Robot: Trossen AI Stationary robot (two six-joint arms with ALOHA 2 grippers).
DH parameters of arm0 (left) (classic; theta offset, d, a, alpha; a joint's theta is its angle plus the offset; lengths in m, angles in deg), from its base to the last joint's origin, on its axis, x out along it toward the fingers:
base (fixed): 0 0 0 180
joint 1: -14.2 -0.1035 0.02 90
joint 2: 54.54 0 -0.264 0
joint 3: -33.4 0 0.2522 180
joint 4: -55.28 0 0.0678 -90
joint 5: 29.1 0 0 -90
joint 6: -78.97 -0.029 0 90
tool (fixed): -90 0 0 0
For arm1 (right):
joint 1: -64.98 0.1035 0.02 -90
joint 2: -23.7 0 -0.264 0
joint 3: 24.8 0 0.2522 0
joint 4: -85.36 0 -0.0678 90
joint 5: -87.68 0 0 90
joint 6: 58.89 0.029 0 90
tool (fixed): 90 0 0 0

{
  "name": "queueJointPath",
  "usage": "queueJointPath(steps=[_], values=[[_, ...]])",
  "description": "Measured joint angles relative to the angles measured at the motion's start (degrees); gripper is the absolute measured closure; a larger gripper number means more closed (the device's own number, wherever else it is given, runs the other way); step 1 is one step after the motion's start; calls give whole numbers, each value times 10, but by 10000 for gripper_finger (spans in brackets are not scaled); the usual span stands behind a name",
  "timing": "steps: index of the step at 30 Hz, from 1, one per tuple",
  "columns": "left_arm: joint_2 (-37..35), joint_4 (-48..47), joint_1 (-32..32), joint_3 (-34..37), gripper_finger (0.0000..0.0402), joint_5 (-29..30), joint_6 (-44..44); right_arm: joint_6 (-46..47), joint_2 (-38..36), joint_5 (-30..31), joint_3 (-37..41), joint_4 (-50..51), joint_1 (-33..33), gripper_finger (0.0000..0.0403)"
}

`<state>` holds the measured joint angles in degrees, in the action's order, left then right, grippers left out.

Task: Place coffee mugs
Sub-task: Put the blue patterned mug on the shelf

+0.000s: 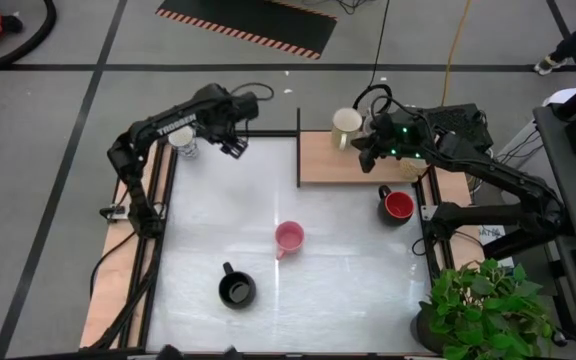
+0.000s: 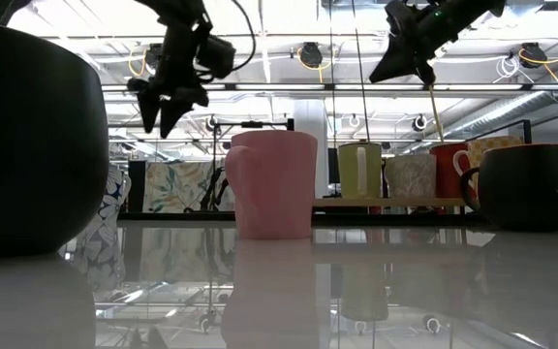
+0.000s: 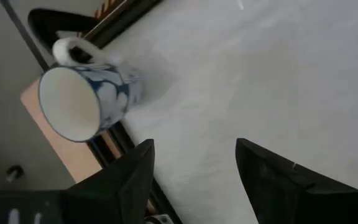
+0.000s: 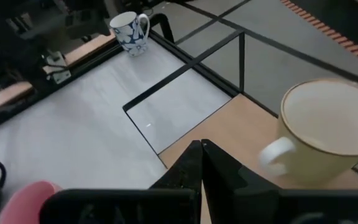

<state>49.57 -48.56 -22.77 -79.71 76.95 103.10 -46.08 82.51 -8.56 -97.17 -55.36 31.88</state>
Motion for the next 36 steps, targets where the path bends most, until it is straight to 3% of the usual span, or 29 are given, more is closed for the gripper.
queueJointPath(steps=[6,15,19,26,36], values=[[1,0,-76,0,166,-29,-30,41,0,0,0,-8,3,403],[1,2,-146,1,62,4,-70,44,0,1,0,-10,3,403],[1,15,-176,31,46,6,-73,64,-1,0,0,-11,3,403],[1,22,-224,124,71,5,-107,129,-13,-35,0,0,3,403],[1,164,-237,219,155,-15,-199,175,-16,-45,0,-7,4,403]])
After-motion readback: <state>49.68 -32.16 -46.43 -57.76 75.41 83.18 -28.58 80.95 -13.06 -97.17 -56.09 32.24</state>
